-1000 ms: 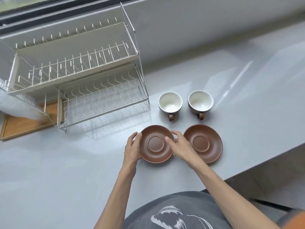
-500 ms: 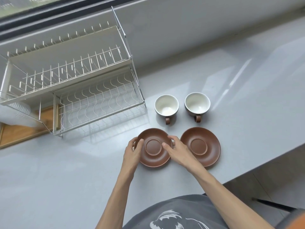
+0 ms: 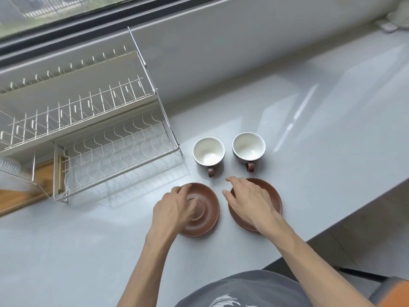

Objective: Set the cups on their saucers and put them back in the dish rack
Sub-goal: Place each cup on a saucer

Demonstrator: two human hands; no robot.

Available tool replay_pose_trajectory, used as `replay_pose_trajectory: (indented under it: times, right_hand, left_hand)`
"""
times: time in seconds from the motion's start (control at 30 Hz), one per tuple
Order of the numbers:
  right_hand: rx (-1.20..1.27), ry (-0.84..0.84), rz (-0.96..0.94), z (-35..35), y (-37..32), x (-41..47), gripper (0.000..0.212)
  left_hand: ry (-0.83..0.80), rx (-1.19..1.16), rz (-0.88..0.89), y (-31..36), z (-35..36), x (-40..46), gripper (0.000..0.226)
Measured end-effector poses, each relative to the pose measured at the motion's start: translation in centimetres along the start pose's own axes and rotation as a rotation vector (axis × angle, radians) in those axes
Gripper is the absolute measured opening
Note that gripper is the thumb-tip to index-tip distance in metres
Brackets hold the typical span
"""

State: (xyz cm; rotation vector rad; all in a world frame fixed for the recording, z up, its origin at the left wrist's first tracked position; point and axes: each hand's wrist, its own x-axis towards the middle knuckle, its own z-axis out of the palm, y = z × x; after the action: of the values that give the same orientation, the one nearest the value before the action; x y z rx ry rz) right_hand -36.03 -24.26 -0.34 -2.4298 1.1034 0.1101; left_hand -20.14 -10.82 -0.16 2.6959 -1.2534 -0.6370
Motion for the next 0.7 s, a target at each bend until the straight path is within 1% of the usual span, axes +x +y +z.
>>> replay_pose_trajectory:
  times: [0.13,0.23,0.3,0.43,0.6,0.7]
  right_hand:
    - [-0.084,0.173,-0.019,-1.7,2.0,0.9,0.045]
    - [-0.091,0.244,-0.001,-2.7,3.9,2.0,0.045]
    - [-0.084,0.277,0.018,-3.3,5.2,2.7,0.046]
    - [-0.068,0.289,0.043,-4.1,6.9,3.9,0.051]
    - [-0.011,0.259,0.083,-4.4,8.0,5.9,0.055]
    - [0.091,0.238,0.115,-4.6,8.2,7.2,0.057]
  left_hand:
    - [0.117,0.027,0.134,3.6,-1.0,1.6,0.048]
    - [0.208,-0.015,0.220,6.0,-0.9,3.1,0.043]
    - [0.226,-0.033,0.249,7.6,-0.5,4.3,0.046]
    - [0.240,-0.139,0.246,10.5,0.5,6.1,0.053]
    - [0.215,-0.410,0.189,13.3,1.3,7.8,0.055]
    - [0.189,-0.545,0.129,14.3,1.5,8.6,0.058]
